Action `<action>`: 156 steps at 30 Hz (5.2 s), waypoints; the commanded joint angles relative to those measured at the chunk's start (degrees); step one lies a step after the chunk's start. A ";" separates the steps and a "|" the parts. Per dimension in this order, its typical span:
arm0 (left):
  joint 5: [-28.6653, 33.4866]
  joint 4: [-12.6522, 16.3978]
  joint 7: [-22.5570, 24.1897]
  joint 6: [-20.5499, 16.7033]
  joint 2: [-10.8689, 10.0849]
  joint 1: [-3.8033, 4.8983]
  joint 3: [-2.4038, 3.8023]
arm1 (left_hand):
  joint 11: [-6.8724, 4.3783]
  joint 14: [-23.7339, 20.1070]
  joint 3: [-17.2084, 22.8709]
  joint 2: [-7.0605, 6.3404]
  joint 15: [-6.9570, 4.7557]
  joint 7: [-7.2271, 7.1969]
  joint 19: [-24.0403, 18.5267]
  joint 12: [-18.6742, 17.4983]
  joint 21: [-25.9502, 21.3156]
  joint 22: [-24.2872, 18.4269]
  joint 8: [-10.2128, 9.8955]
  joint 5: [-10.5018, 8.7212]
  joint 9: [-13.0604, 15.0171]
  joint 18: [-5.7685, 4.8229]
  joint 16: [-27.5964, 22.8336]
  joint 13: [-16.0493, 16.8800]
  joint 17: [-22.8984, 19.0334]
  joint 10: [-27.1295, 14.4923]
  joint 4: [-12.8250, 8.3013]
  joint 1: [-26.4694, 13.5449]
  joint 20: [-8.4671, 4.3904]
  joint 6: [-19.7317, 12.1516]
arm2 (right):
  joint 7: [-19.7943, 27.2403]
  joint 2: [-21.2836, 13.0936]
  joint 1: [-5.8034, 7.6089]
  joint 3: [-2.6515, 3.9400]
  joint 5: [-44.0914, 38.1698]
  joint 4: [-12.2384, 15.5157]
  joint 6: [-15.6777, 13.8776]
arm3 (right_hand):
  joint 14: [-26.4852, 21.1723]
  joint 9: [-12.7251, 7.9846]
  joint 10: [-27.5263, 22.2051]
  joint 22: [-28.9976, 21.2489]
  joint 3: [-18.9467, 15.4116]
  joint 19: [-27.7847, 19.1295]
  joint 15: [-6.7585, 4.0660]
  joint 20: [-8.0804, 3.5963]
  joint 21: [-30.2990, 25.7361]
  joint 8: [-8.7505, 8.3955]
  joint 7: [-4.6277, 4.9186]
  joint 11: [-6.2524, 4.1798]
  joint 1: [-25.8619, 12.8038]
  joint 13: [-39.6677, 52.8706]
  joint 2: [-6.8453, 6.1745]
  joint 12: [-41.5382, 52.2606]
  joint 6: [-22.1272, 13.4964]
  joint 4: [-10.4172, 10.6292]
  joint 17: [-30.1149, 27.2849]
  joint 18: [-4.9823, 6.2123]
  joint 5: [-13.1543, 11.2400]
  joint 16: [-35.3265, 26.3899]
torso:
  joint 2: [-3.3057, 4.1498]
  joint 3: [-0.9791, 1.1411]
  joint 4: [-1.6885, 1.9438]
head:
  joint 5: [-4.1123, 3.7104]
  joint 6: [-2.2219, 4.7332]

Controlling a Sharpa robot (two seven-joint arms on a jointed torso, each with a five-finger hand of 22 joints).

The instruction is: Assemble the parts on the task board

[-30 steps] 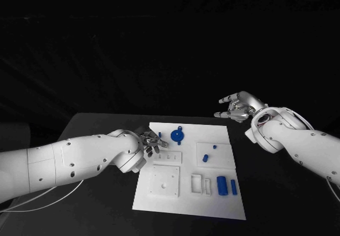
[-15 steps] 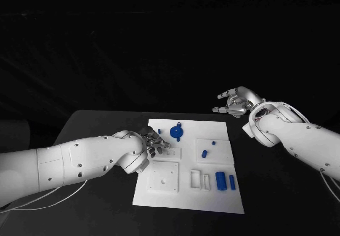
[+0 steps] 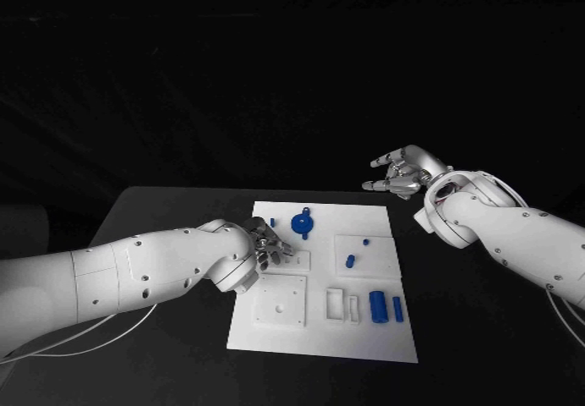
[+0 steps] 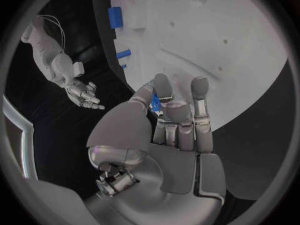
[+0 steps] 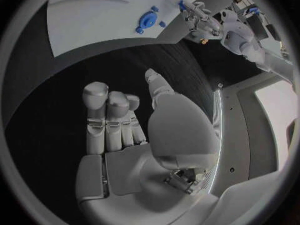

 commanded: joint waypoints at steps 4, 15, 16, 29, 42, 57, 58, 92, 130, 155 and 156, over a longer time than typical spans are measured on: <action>-0.18 -0.85 -0.77 1.09 0.57 -0.06 0.04 | -0.07 0.25 -0.20 0.22 0.05 -5.36 0.51 0.41 -0.54 0.23 0.30 0.23 40.55 -0.10 0.11 -0.07 0.07 2.77 -0.04 0.32 -0.08 8.30 | 0.02 0.18 0.01 0.03 -0.03 -0.01 1.17 | -0.02 0.00 -0.30 0.86 0.22 3.07 -0.06 0.15 -0.07 -0.05 -0.08 0.00 -0.43 -0.07 0.12 -0.19 0.28 0.17 -0.04 0.82 0.17 -0.34 | 0.02 0.03 0.07 | -0.02 -0.14; -1.52 -1.63 -1.49 1.72 0.75 -0.08 0.04 | -0.16 0.36 -0.91 -0.62 -0.02 -5.56 0.65 1.12 -1.04 0.93 0.50 -0.83 41.30 -0.23 0.80 0.25 1.00 2.76 -0.34 0.74 -0.15 8.86 | -0.06 0.26 0.01 0.03 -0.02 -0.06 1.48 | -0.01 0.01 -0.35 0.78 0.15 3.06 -0.06 0.14 -0.14 -0.03 -0.07 0.01 -0.53 -0.14 0.13 -0.17 0.33 0.32 -0.04 0.83 0.31 -0.39 | 0.07 -0.02 0.05 | 0.06 -0.54; -1.67 -1.64 -1.59 1.83 0.76 -0.08 0.04 | -0.14 0.31 -1.12 -0.68 -0.02 -5.58 0.66 1.18 -1.20 1.13 0.40 -0.95 41.38 -0.27 0.89 0.30 1.05 2.78 -0.28 0.95 -0.15 8.89 | -0.06 0.26 0.01 0.03 -0.02 -0.07 1.51 | -0.01 0.01 -0.35 0.78 0.15 3.06 -0.06 0.14 -0.14 -0.03 -0.07 0.01 -0.53 -0.14 0.13 -0.17 0.33 0.32 -0.04 0.83 0.31 -0.39 | 0.08 -0.03 0.06 | 0.05 -0.58; -3.04 -1.64 -2.82 2.36 0.77 -0.10 0.04 | -0.20 0.31 -2.78 -1.27 0.04 -5.65 1.26 1.49 -2.76 3.18 0.29 -2.02 41.38 -0.29 1.56 0.54 1.54 2.76 -0.30 2.29 -0.06 9.44 | -0.15 0.36 0.01 0.03 -0.02 -0.18 1.88 | -0.02 0.01 -0.37 0.73 0.13 3.06 -0.05 0.15 -0.23 -0.04 -0.07 0.01 -0.55 -0.17 0.18 -0.17 0.29 0.41 -0.04 0.84 0.30 -0.41 | 0.11 -0.08 0.07 | -0.02 -0.79; -3.09 -1.62 -3.13 3.20 0.86 -0.21 0.04 | -0.19 0.32 -2.78 -1.10 0.06 -5.64 1.35 1.40 -3.15 3.61 0.30 -2.81 41.18 -0.45 1.45 0.51 1.17 2.76 -0.17 2.17 -0.10 9.37 | -0.16 0.51 0.01 0.03 -0.01 -0.30 2.06 | 0.00 0.01 -0.35 0.73 0.10 3.07 -0.06 0.14 -0.15 -0.04 -0.07 0.01 -0.60 -0.15 0.23 -0.12 0.27 0.50 -0.03 0.83 0.33 -0.40 | 0.12 -0.08 0.05 | 0.06 -0.97; -3.08 -1.86 -3.14 4.56 1.10 -0.26 0.04 | -0.20 0.35 -3.71 -0.83 0.09 -5.79 1.68 1.76 -4.16 4.73 0.51 -4.89 41.91 -0.62 1.95 0.67 1.35 2.76 0.78 2.05 -0.09 9.73 | -0.20 0.66 0.00 0.03 0.05 -0.50 2.36 | 0.00 0.01 -0.35 0.73 0.10 3.07 -0.06 0.14 -0.15 -0.04 -0.07 0.01 -0.60 -0.15 0.23 -0.12 0.27 0.50 -0.03 0.83 0.33 -0.40 | 0.12 -0.05 0.06 | 0.10 -1.21; -3.09 -1.89 -3.14 4.58 1.12 -0.26 0.04 | -0.19 0.37 -3.78 -0.84 0.09 -5.78 1.71 1.78 -4.21 4.78 0.51 -5.05 41.94 -0.62 1.99 0.67 1.39 2.77 0.84 2.03 -0.10 9.77 | -0.20 0.67 0.00 0.03 0.05 -0.51 2.38 | 0.00 0.01 -0.35 0.73 0.10 3.07 -0.06 0.14 -0.15 -0.04 -0.07 0.01 -0.60 -0.15 0.23 -0.12 0.27 0.50 -0.03 0.83 0.33 -0.40 | 0.12 -0.04 0.07 | 0.10 -1.22; -5.54 -2.75 -3.29 5.21 1.43 -0.27 0.04 | -0.07 0.36 -5.32 -1.87 0.25 -5.95 2.17 2.44 -5.60 6.52 0.53 -6.76 43.15 -0.53 2.67 0.69 1.63 2.75 2.35 2.18 0.15 10.57 | -0.17 0.89 0.00 0.02 0.17 -0.81 2.74 | 0.00 0.01 -0.40 0.60 0.02 3.06 -0.05 0.15 -0.13 -0.03 -0.06 0.02 -0.55 -0.20 0.30 -0.08 0.24 0.52 0.00 0.84 0.32 -0.46 | 0.20 -0.05 0.02 | 0.13 -1.34; -7.46 -2.98 -3.25 5.39 1.59 -0.43 0.05 | -0.10 0.26 -2.75 -7.74 0.19 -6.05 2.91 2.21 -7.41 7.56 0.46 -10.98 43.13 -0.77 2.33 0.42 0.45 2.76 11.06 2.25 0.04 11.10 | -0.08 0.98 -0.01 0.02 0.31 -1.02 2.96 | 0.00 0.00 -0.42 0.51 -0.05 3.05 -0.05 0.15 -0.20 -0.04 -0.05 0.02 -0.61 -0.25 0.39 -0.10 0.22 0.59 -0.01 0.85 0.39 -0.52 | 0.16 -0.12 0.08 | -0.30 -1.68; -7.80 -3.18 -2.95 5.50 1.73 -0.43 0.05 | -0.05 0.15 -3.59 -4.50 0.24 -5.80 2.85 1.75 -7.74 7.55 0.32 -11.34 42.43 -0.77 1.85 0.26 -0.16 2.76 7.71 3.85 0.10 10.38 | -0.04 1.02 -0.01 0.02 0.37 -0.89 3.26 | 0.00 0.02 -0.36 0.37 -0.11 3.05 -0.07 0.13 -0.35 -0.03 -0.08 0.00 -0.75 -0.24 0.57 -0.05 0.51 0.64 -0.13 0.85 0.50 -0.71 | 0.18 -0.09 0.03 | -0.45 -1.86; -7.87 -3.17 -2.90 5.50 1.76 -0.43 0.05 | -0.04 0.13 -3.85 -3.79 0.26 -5.78 2.84 1.69 -7.76 7.56 0.30 -11.25 42.21 -0.74 1.81 0.24 -0.21 2.76 6.81 4.16 0.13 10.27 | -0.04 1.02 -0.02 0.02 0.37 -0.88 3.27 | 0.00 0.02 -0.36 0.37 -0.11 3.05 -0.07 0.13 -0.35 -0.03 -0.08 0.00 -0.75 -0.24 0.57 -0.05 0.51 0.64 -0.13 0.85 0.50 -0.71 | 0.18 -0.09 0.03 | -0.45 -1.86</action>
